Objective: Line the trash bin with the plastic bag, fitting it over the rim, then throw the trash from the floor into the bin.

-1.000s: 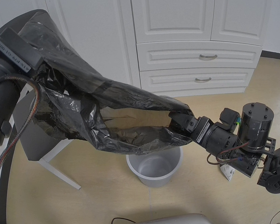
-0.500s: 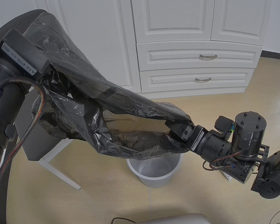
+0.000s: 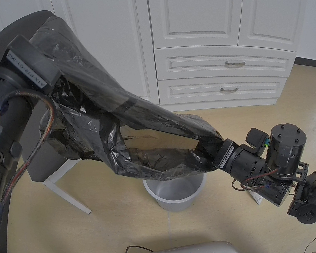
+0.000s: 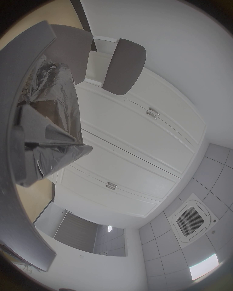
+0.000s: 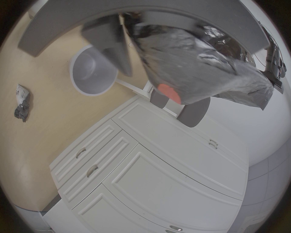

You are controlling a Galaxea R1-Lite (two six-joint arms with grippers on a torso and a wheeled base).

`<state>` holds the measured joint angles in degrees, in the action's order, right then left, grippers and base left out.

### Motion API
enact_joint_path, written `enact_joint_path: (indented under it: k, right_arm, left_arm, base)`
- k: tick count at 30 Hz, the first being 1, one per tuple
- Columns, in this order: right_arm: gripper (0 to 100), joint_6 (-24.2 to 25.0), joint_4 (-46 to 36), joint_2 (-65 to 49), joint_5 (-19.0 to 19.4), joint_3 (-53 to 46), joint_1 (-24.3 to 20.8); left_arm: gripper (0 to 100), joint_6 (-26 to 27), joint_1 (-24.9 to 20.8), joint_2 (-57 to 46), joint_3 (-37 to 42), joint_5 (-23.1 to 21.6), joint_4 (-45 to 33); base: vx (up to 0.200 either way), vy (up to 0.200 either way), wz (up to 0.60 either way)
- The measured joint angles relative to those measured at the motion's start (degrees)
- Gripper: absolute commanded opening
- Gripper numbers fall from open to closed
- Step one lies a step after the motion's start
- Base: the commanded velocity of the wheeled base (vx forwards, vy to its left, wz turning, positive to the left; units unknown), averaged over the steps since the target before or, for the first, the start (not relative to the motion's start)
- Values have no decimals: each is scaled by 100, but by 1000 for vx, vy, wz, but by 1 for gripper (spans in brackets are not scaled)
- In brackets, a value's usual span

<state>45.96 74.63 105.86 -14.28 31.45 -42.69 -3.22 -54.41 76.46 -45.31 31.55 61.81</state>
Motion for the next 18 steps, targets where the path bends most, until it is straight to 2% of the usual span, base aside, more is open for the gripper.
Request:
enact_joint_path:
  k: [9, 18]
  right_arm:
    - [0, -430, -56, -228, -12, -69, 30]
    - [0, -727, -423, -558, -23, 7, 343]
  left_arm:
    - [0, -11, 52, 160, 107, -5, -1]
    - [0, -83, 160, 516, 334, -60, 32]
  base:
    - [0, 0, 0]
    - [0, 0, 0]
